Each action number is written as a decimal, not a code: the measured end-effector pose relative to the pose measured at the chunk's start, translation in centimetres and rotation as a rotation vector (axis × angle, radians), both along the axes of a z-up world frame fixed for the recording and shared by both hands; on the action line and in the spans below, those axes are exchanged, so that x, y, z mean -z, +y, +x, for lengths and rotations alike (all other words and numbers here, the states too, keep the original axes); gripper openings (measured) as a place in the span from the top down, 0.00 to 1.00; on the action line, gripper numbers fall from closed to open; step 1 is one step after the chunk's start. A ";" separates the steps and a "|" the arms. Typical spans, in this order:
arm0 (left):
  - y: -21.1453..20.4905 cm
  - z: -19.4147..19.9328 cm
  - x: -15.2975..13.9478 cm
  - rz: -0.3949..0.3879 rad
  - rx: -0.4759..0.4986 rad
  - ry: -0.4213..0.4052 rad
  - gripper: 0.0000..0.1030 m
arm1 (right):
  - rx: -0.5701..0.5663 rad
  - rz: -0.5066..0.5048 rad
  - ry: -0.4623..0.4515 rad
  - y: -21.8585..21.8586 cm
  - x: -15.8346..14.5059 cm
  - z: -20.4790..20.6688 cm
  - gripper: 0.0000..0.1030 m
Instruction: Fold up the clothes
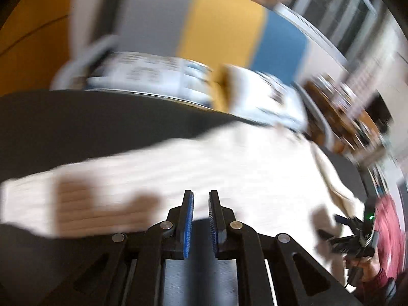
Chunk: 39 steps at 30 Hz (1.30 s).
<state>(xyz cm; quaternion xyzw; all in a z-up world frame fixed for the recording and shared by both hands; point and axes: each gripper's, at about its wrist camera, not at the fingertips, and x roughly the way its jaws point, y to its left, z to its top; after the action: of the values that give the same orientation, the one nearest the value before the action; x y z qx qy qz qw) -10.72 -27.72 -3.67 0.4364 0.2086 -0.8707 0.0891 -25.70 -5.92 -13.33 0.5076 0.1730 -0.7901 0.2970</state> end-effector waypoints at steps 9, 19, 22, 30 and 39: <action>-1.8 -14.6 3.5 0.019 0.095 0.021 0.89 | -0.134 -0.109 0.013 -1.0 -3.6 -2.5 0.00; 2.5 -23.7 6.6 -0.163 0.298 -0.037 0.89 | -0.249 -0.190 0.032 -5.9 -2.9 -10.4 0.00; 1.3 -23.3 8.8 -0.140 0.221 -0.074 0.89 | -0.189 -0.123 0.041 -4.5 -1.0 -12.7 0.00; 2.6 -22.1 7.4 -0.124 0.229 0.013 0.90 | -0.148 -0.230 0.036 -0.4 -1.8 -13.3 0.01; 4.2 -26.0 8.3 -0.150 0.280 0.013 0.88 | -0.368 -0.236 0.016 -5.2 -3.2 -14.6 0.01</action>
<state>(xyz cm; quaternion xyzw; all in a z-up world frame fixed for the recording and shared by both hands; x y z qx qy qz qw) -36.72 -23.50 -11.97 0.4479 0.0807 -0.8904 -0.0023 -40.32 -11.15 -10.15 0.4227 0.1714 -0.7413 0.4923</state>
